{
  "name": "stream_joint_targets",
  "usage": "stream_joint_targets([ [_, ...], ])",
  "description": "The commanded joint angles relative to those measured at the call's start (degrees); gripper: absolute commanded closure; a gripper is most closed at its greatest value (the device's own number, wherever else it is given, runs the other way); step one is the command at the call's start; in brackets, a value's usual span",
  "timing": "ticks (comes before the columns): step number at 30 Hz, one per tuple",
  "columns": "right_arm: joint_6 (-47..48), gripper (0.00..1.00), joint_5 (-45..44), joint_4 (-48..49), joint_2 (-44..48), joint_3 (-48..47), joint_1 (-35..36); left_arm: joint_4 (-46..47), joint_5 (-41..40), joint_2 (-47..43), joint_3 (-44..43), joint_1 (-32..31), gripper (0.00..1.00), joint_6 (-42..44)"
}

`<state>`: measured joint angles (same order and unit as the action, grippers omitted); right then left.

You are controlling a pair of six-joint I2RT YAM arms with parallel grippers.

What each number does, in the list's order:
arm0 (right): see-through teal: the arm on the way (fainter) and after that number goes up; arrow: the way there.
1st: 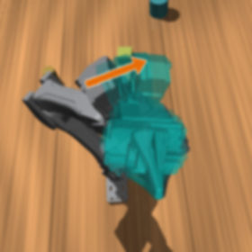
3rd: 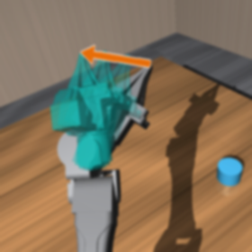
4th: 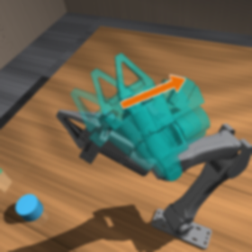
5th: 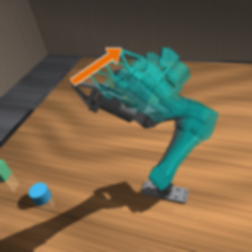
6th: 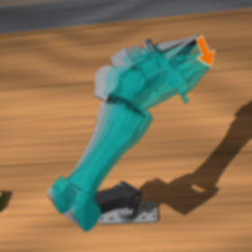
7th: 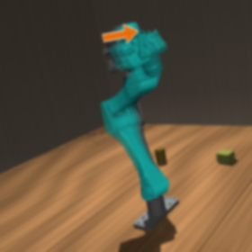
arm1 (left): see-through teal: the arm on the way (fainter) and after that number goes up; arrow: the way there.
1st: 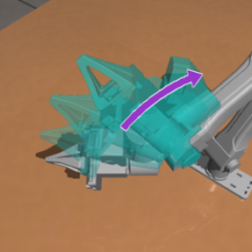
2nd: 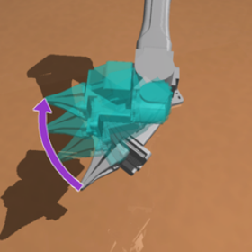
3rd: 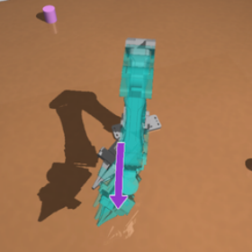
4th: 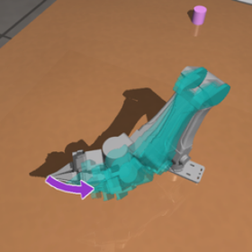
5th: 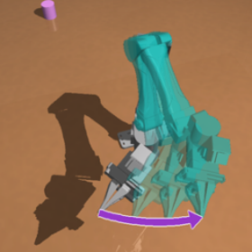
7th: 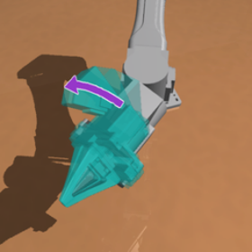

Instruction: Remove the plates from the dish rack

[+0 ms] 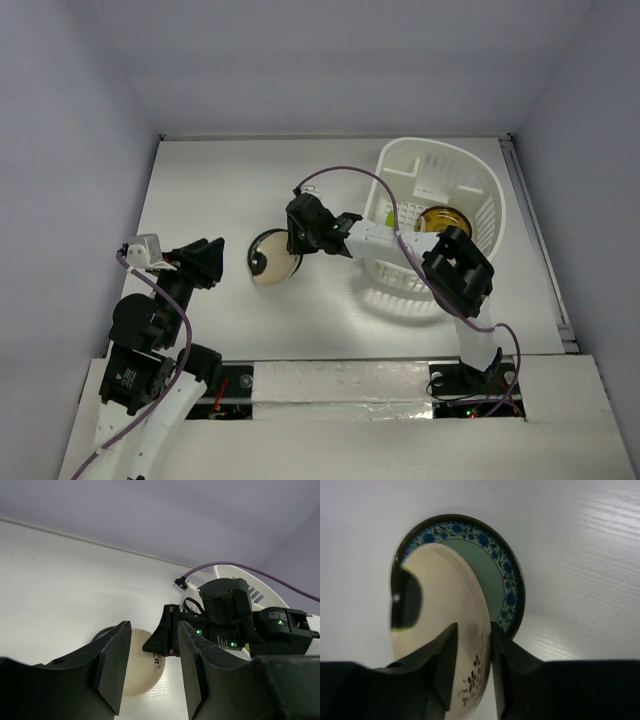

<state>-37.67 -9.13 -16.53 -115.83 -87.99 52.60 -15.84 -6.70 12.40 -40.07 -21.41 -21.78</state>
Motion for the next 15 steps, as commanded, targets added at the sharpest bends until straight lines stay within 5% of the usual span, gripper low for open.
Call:
stream_joint_targets([
  [1,-0.5,0.6,-0.3,2.1,1.0,1.4,0.6,1.9,0.3,0.7,-0.2,-0.4,0.61,-0.2],
  [3,0.2,0.45,-0.9,0.5,1.3,1.8,1.1,2.0,0.4,0.8,-0.1,0.1,0.61,-0.2],
  [9,3.6,0.22,-5.3,-5.7,3.4,-0.2,2.2,2.1,0.8,0.8,-0.1,0.1,0.6,-0.1],
  [15,6.6,0.24,-9.2,-9.7,8.9,-1.9,2.8,2.2,1.2,0.8,-0.1,0.1,0.6,-0.1],
])
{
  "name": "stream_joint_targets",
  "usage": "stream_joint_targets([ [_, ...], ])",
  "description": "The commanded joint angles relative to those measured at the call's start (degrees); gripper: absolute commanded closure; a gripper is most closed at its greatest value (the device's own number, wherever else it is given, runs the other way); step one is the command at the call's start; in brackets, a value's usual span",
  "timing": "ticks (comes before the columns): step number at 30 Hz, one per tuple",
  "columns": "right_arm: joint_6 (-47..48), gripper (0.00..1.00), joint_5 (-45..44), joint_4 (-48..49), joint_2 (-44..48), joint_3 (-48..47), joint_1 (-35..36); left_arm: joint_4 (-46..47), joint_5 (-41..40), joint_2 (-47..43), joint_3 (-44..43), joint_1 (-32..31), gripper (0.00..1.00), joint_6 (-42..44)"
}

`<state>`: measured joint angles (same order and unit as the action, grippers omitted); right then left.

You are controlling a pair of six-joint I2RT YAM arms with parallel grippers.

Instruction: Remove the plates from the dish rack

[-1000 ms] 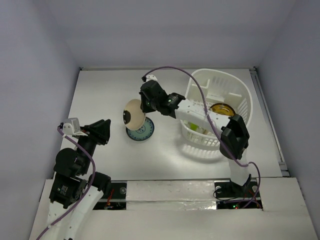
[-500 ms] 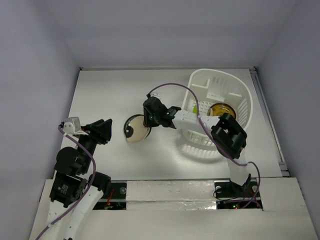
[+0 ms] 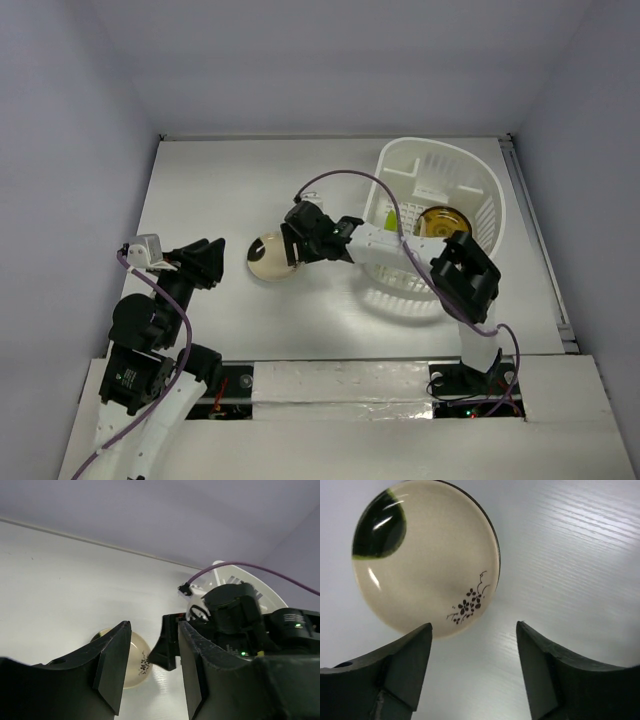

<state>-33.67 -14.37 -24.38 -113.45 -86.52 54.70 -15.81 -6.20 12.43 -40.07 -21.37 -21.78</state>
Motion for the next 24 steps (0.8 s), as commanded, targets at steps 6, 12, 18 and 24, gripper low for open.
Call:
stream_joint_targets([
  [6,4.4,0.95,-12.5,-4.8,19.8,-1.0,0.7,2.2,0.8,0.5,0.0,0.1,0.6,0.1],
  [12,3.4,1.0,-25.2,-15.8,28.4,1.1,-2.7,2.2,1.0,0.3,0.0,0.1,0.6,0.0],
  [18,3.5,0.7,-23.0,-18.4,33.6,6.9,-10.3,2.3,1.0,0.3,0.0,0.1,0.6,0.0],
  [24,4.8,0.49,-22.5,-19.3,30.0,7.6,-12.2,2.2,1.0,0.5,0.0,0.1,0.6,0.0],
])
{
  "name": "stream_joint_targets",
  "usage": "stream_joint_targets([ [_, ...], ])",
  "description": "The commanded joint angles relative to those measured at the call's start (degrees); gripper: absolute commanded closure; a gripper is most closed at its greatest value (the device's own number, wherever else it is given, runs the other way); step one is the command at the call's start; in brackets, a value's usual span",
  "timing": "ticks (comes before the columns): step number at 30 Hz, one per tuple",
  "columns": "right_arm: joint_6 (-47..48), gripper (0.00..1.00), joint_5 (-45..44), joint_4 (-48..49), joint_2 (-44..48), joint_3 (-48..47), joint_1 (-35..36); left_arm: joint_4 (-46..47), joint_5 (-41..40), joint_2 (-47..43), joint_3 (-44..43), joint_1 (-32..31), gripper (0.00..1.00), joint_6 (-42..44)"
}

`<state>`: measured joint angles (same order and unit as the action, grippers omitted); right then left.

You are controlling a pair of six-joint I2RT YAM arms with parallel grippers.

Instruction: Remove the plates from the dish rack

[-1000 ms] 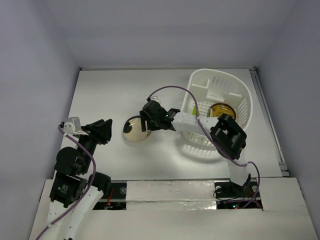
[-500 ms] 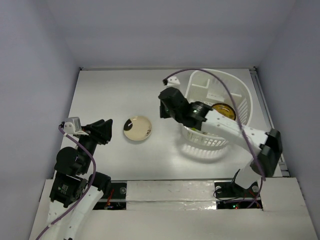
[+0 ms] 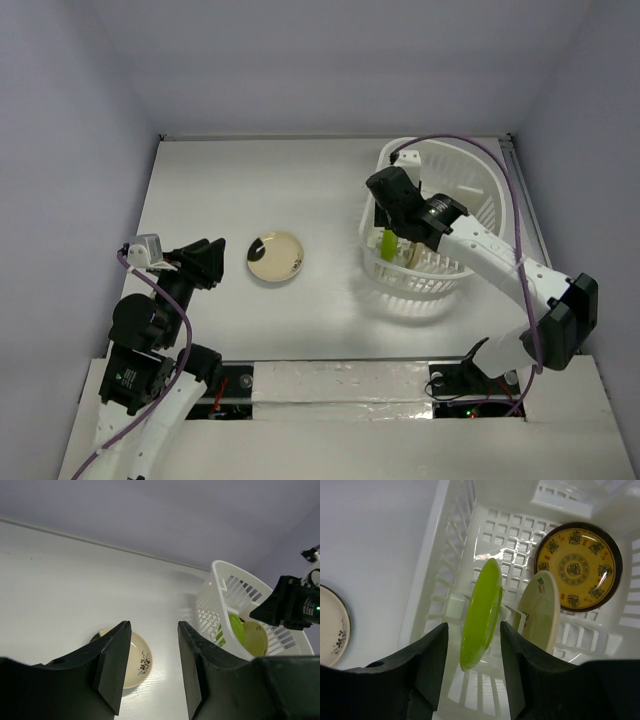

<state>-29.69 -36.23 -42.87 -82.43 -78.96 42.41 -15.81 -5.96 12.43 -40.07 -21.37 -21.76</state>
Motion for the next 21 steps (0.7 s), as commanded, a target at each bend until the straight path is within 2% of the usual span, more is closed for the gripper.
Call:
stream_joint_targets([
  [1,1.1,0.48,-0.4,-0.1,-2.0,0.2,0.1,2.2,0.7,0.4,0.0,0.1,0.6,0.0],
  [8,1.8,0.48,1.1,0.9,-6.9,0.5,-1.6,2.2,0.7,0.5,0.0,0.1,0.6,0.0],
  [13,1.5,0.52,-0.5,0.8,-8.4,2.7,-3.2,2.2,0.7,0.3,-0.1,0.1,0.6,0.0],
  [21,1.7,0.76,-3.8,-2.0,-8.4,0.8,-3.2,2.2,0.9,0.2,0.0,0.1,0.6,0.0],
])
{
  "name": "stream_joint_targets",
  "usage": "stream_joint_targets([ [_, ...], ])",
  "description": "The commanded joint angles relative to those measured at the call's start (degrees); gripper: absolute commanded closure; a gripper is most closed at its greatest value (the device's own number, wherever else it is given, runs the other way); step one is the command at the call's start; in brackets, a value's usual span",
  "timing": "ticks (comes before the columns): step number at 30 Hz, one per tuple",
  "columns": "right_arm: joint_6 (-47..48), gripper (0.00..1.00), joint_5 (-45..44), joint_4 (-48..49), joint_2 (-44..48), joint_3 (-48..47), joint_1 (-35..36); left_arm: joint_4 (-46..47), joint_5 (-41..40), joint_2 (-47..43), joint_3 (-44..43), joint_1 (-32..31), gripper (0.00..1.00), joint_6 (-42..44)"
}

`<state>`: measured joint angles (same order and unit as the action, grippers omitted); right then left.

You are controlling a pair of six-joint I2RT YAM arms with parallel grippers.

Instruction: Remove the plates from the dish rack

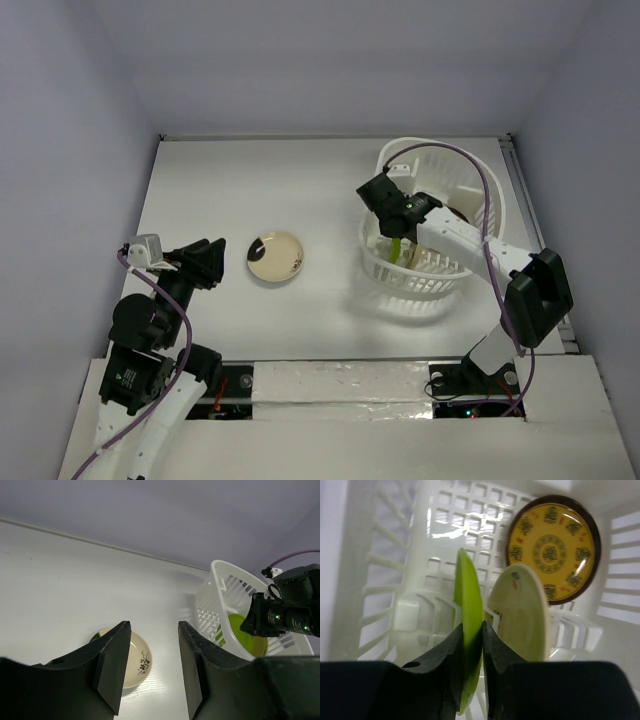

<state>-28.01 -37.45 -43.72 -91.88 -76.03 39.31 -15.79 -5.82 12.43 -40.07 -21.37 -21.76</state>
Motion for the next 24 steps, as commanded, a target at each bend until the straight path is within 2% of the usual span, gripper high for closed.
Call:
stream_joint_targets([
  [1,-0.1,0.79,-2.9,-1.5,1.3,-2.5,-0.1,2.3,0.7,0.1,0.0,0.1,0.6,0.0],
  [6,1.1,0.94,-5.2,-4.2,1.9,-5.8,-0.1,2.3,0.7,0.1,0.0,0.1,0.6,0.0],
  [12,2.7,1.0,-7.9,-7.1,2.9,-9.2,-0.1,2.3,0.9,0.0,0.0,0.1,0.6,0.1],
  [24,5.2,1.0,-11.9,-9.8,7.2,-20.9,-0.1,2.5,1.3,0.1,0.0,0.1,0.6,0.1],
])
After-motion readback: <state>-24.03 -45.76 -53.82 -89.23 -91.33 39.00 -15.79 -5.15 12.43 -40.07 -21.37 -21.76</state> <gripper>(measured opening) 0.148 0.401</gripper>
